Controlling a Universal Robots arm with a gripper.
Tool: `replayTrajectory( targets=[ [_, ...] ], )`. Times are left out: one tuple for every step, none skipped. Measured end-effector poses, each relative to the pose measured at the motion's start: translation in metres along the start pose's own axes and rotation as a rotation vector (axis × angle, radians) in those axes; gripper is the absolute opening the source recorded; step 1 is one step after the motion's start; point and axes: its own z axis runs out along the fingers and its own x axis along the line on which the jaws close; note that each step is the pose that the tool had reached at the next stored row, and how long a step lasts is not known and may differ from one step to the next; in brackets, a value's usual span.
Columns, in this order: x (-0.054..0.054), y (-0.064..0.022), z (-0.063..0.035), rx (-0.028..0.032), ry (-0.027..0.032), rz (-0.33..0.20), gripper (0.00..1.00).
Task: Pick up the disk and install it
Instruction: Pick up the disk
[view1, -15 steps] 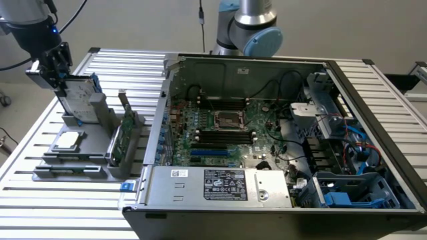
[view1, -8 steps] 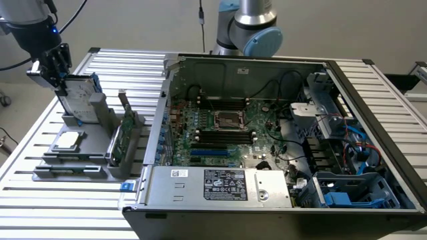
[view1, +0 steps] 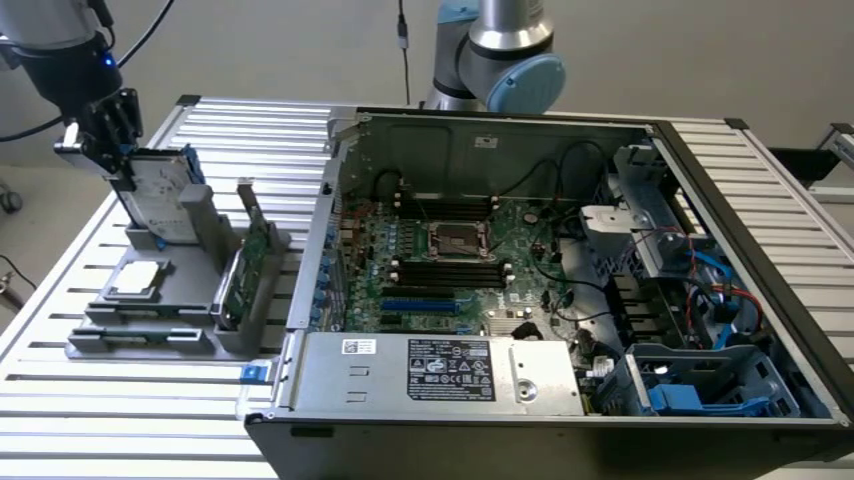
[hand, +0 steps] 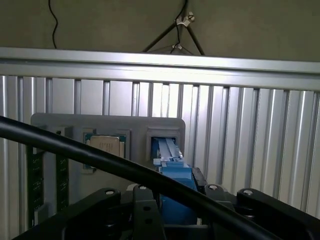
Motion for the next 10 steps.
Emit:
replayTrajectory(
  targets=[
    [0.0002, 0.0000, 0.0000, 0.0001, 0.0000, 0.000, 0.33],
    [0.0005, 0.0000, 0.0000, 0.0000, 0.0000, 0.000, 0.33],
    [0.0008, 0.0000, 0.0000, 0.0001, 0.0000, 0.000, 0.33],
    [0.0011, 0.0001, 0.0000, 0.0001, 0.0000, 0.000, 0.33],
    [0.0015, 0.0000, 0.0001, 0.0001, -0.0001, 0.000, 0.33],
    [0.0017, 0.0001, 0.0001, 0.0001, -0.0003, 0.000, 0.33],
    [0.0019, 0.0001, 0.0001, 0.0001, -0.0004, 0.000, 0.33],
    [0.0022, 0.0001, 0.0001, 0.0001, -0.0004, 0.000, 0.33],
    [0.0025, 0.0001, 0.0001, 0.0001, -0.0005, 0.000, 0.33],
    [0.0026, 0.0001, 0.0001, 0.0002, -0.0006, 0.000, 0.33]
  ],
)
